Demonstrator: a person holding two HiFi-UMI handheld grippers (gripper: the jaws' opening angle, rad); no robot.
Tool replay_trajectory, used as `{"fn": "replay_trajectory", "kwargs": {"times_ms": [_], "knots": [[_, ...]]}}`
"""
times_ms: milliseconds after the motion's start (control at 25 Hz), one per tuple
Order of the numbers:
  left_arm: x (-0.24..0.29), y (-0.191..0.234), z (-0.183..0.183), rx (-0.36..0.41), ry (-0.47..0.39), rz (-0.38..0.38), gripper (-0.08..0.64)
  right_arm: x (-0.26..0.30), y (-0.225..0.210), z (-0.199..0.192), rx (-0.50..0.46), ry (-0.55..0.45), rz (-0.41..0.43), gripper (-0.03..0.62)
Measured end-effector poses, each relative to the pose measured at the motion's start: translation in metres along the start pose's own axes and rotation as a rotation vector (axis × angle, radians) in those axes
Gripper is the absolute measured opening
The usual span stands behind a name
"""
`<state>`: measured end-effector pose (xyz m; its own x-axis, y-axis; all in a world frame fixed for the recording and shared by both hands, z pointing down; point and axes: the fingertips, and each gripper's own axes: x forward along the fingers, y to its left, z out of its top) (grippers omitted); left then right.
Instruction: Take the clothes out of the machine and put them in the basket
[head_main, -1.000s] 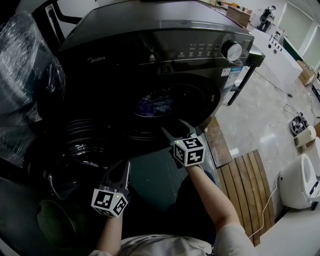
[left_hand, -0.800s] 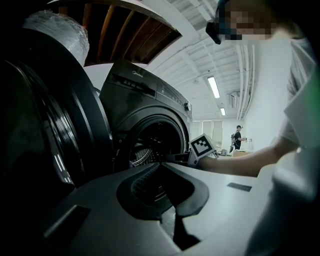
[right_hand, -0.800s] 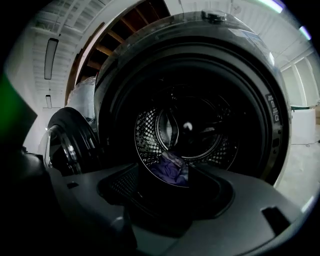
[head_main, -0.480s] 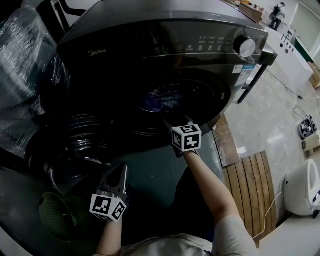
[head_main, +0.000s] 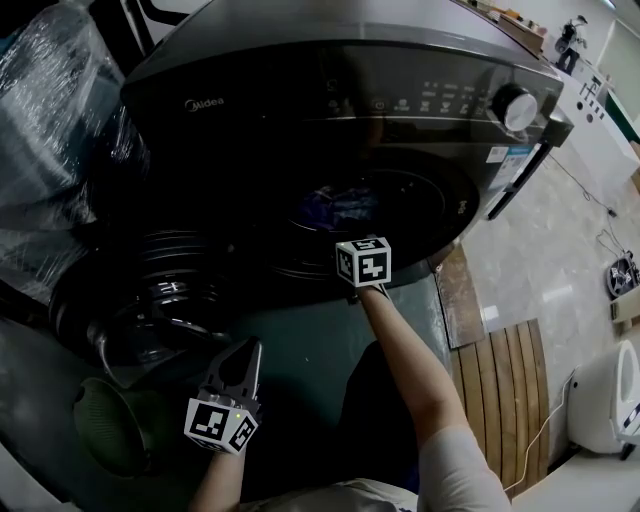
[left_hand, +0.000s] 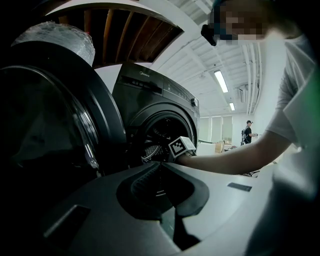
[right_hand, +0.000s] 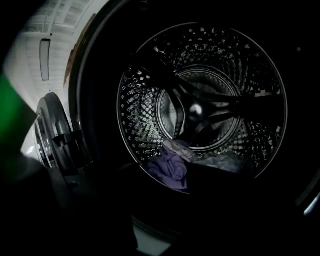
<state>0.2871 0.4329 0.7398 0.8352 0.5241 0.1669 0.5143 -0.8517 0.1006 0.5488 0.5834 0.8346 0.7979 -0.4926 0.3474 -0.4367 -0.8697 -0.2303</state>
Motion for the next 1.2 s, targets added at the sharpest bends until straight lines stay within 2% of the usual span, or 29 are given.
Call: {"fn": "replay_trajectory", "kwargs": {"times_ms": [120, 240, 360, 560, 800, 960, 1200], "knots": [[0.002, 0.0, -0.006, -0.015, 0.003, 0.002, 0.021, 0.019, -0.003, 0.007, -0.026, 0.011, 0.013, 0.299], [0.001, -0.001, -0.014, -0.016, 0.029, 0.002, 0.021, 0.035, -0.007, 0.006, -0.004, 0.046, 0.022, 0.308], [-0.001, 0.0, -0.02, -0.015, 0.049, 0.005, 0.021, 0.044, -0.012, 0.0, 0.01, 0.07, 0.014, 0.291], [0.0, -0.002, -0.025, -0.017, 0.06, 0.015, 0.021, 0.054, -0.012, 0.009, 0.023, 0.031, 0.024, 0.261], [-0.004, -0.003, -0.035, -0.024, 0.078, 0.028, 0.021, 0.069, -0.017, 0.001, -0.051, 0.063, 0.01, 0.265], [-0.005, 0.002, -0.039, -0.029, 0.089, 0.052, 0.021, 0.082, -0.03, -0.014, -0.089, 0.136, -0.021, 0.298], [0.003, 0.005, -0.041, -0.05, 0.086, 0.066, 0.021, 0.096, -0.024, -0.022, -0.126, 0.195, -0.001, 0.288]]}}
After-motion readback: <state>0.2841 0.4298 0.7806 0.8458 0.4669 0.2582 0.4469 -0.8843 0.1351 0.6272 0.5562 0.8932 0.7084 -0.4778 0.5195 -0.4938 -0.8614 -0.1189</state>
